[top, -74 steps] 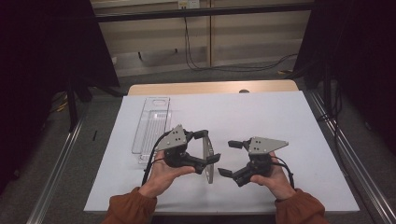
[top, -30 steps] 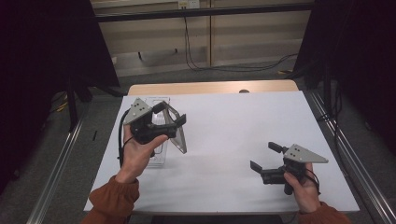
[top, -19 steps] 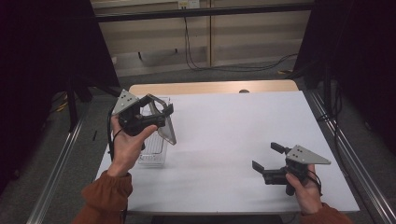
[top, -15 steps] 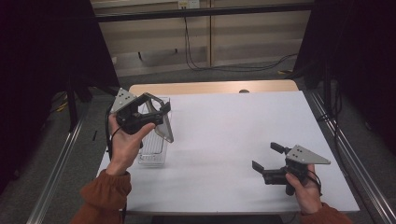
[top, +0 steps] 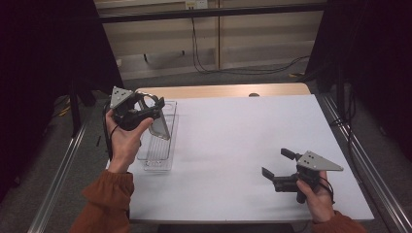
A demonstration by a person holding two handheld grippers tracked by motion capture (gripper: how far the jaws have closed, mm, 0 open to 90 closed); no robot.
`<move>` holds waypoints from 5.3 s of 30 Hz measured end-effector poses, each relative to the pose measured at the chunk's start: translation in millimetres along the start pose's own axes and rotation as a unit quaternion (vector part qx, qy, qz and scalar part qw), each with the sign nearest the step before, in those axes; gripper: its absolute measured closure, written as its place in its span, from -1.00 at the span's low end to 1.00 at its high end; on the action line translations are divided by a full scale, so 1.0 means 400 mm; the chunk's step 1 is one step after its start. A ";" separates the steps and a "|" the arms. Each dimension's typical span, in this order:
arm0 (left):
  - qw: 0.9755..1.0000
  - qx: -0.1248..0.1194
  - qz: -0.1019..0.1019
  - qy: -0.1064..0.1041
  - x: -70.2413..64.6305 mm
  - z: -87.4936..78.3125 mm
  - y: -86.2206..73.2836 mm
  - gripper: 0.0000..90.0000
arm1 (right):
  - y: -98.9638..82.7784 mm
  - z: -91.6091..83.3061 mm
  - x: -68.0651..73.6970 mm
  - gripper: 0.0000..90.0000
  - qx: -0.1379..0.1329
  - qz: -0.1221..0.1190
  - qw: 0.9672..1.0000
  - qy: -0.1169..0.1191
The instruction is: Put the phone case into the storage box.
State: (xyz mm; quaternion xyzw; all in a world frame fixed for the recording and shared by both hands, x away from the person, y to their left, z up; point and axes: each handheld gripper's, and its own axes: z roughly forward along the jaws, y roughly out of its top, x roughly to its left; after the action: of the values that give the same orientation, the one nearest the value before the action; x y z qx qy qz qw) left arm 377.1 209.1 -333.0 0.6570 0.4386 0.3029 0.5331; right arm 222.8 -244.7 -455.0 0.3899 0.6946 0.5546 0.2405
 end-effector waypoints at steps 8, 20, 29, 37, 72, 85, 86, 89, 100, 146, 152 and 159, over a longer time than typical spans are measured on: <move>1.000 0.010 0.001 0.020 0.007 0.035 -0.011 -0.72 | -0.001 0.001 -0.002 -0.95 -0.001 0.000 1.000 0.002; 0.998 0.017 0.001 0.053 0.043 0.095 -0.031 -0.72 | -0.003 -0.002 -0.004 -0.95 0.000 0.001 1.000 0.003; 0.998 0.018 0.013 0.057 0.051 0.137 -0.043 -0.72 | -0.004 0.000 -0.004 -0.95 0.001 0.000 1.000 0.003; 0.997 0.021 0.022 0.067 0.056 0.183 -0.042 -0.72 | -0.006 0.000 -0.004 -0.95 0.001 0.000 1.000 0.002; 0.996 0.036 0.014 0.082 0.062 0.312 -0.086 -0.72 | -0.010 0.001 -0.004 -0.95 0.002 0.006 1.000 0.006; 0.994 0.030 0.015 0.102 0.081 0.338 -0.070 -0.72 | -0.011 0.002 -0.005 -0.96 0.002 0.008 1.000 0.007; 0.994 0.030 0.011 0.105 0.082 0.342 -0.071 -0.72 | -0.011 0.001 -0.004 -0.96 0.003 0.009 1.000 0.008; 0.993 0.031 0.012 0.109 0.081 0.351 -0.075 -0.72 | -0.011 0.000 -0.005 -0.96 0.004 0.008 1.000 0.008; 0.993 0.034 0.002 0.117 0.101 0.388 -0.087 -0.72 | -0.012 -0.002 -0.006 -0.96 0.002 0.008 1.000 0.011; 0.994 0.037 0.000 0.101 0.104 0.422 -0.100 -0.74 | -0.014 -0.001 -0.006 -0.96 0.003 0.008 1.000 0.015; 0.992 0.024 -0.027 0.119 0.108 0.424 -0.090 -0.74 | -0.014 -0.003 -0.006 -0.96 0.004 0.011 1.000 0.014; 0.991 0.027 -0.021 0.127 0.102 0.432 -0.098 -0.74 | -0.014 -0.003 -0.005 -0.96 0.001 0.010 1.000 0.015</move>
State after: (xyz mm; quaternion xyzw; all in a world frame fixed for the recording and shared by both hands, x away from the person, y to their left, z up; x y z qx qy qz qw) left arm 534.4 172.6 -416.7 0.6183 0.5245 0.3608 0.4609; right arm 221.4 -247.5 -460.1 0.3891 0.6944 0.5622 0.2244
